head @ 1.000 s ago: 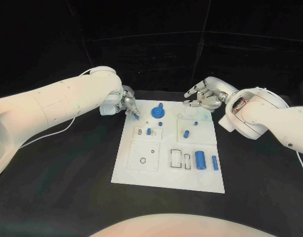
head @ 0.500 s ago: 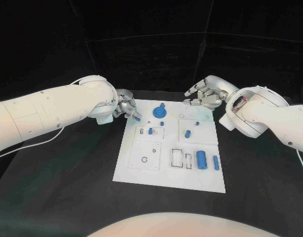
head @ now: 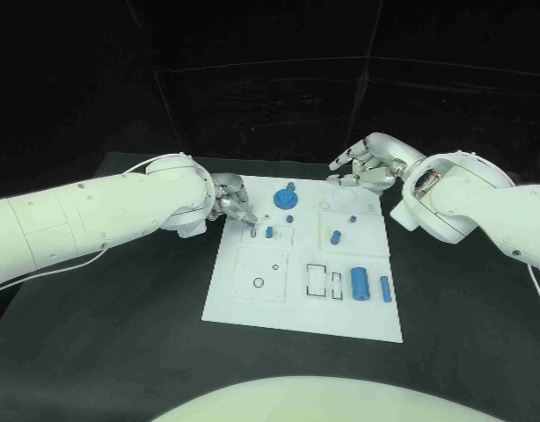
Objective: Assemble the parts on the task board
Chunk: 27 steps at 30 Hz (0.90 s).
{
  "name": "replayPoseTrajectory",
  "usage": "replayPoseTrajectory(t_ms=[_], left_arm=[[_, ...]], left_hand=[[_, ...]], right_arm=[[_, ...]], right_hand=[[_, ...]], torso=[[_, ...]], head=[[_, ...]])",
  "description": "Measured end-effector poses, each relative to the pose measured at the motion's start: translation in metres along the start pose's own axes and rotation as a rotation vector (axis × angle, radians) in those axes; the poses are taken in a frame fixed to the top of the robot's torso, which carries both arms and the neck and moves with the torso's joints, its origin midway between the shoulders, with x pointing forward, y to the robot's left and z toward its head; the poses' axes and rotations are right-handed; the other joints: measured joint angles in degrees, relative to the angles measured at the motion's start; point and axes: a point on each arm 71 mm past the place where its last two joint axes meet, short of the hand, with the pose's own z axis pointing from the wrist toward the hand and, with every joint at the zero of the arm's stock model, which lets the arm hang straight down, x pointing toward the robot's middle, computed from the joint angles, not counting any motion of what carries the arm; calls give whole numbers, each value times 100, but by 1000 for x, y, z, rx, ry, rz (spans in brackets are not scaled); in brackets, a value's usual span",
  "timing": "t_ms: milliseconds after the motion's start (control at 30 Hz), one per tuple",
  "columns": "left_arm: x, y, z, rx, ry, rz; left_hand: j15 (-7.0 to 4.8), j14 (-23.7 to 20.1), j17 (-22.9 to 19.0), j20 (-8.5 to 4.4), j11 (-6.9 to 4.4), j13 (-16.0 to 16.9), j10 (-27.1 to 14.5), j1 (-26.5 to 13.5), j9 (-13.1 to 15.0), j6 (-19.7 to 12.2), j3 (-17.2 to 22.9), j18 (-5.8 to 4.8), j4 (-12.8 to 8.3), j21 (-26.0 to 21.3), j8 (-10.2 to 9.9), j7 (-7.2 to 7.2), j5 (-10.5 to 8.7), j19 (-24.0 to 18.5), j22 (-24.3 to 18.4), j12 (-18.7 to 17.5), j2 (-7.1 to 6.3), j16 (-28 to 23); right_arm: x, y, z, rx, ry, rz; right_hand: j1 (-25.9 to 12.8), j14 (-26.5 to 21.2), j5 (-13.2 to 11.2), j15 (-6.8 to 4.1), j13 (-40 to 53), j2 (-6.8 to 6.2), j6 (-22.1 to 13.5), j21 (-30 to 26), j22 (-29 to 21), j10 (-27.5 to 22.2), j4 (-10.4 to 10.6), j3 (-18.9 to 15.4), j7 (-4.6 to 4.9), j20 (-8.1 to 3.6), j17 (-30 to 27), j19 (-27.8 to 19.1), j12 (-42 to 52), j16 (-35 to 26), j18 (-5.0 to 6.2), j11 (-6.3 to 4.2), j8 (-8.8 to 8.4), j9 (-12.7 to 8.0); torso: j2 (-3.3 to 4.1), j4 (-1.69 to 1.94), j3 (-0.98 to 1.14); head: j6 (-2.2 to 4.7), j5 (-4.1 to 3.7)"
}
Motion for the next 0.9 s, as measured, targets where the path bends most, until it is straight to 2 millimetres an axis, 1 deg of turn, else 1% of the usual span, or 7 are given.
replayPoseTrajectory(t_ms=[100, 400, 633, 900], left_arm=[[5, -1, 0, 3, 0, 10], [8, -2, 1, 3, -3, 28], [7, 1, 2, -9, 5, 38], [9, -2, 4, -9, 27, 52]], left_hand=[[0, 0, 0, 0, 0, 0, 15, -28, -1, 0, 62, 0, -62, 0, 0, 0, -1, 0, 0, 0, -28, 0], [0, 0, 0, 0, 0, 7, 16, -38, -4, 0, 62, 0, -63, 0, -2, 1, 34, 0, -1, 22, -37, 0], [0, 0, 0, 0, 0, 7, 17, -30, -12, 0, 62, 0, -63, 0, -8, 2, 36, 0, -1, 22, -29, 0], [0, 0, 0, 0, 0, 7, 18, -30, -7, -1, 69, 0, -70, 0, -11, 2, 36, 0, -7, 22, -28, 0]], right_arm=[[0, 0, 0, 1, 1, 0], [1, 0, 1, 0, 3, 1], [1, 0, 1, 0, 4, 1], [1, 0, 1, 0, 5, 1]], right_hand=[[0, 0, 0, 0, 0, 0, 0, 0, 0, 0, 0, 0, 0, 0, 0, 0, 0, 0, 0, 0, 0, 0], [0, 0, 0, 0, 0, 0, 0, 0, 1, 0, 13, -13, 0, 0, 0, 0, 0, 0, 0, 0, 0, 0], [0, 0, 0, 0, 1, 0, 0, 0, 1, 0, 13, -13, 0, 0, 0, 0, 0, 0, 0, 0, 0, 0], [0, 0, 0, 0, 1, 0, 0, 0, 1, 0, 13, -13, 0, 0, 0, 0, 0, 0, 0, 0, 0, 0]], torso=[[0, 0, -1], [-1, 1, 0], [-2, 0, 0], [-1, 0, -1]], head=[[-5, -11], [-19, -5], [-27, 14], [-42, 1]])
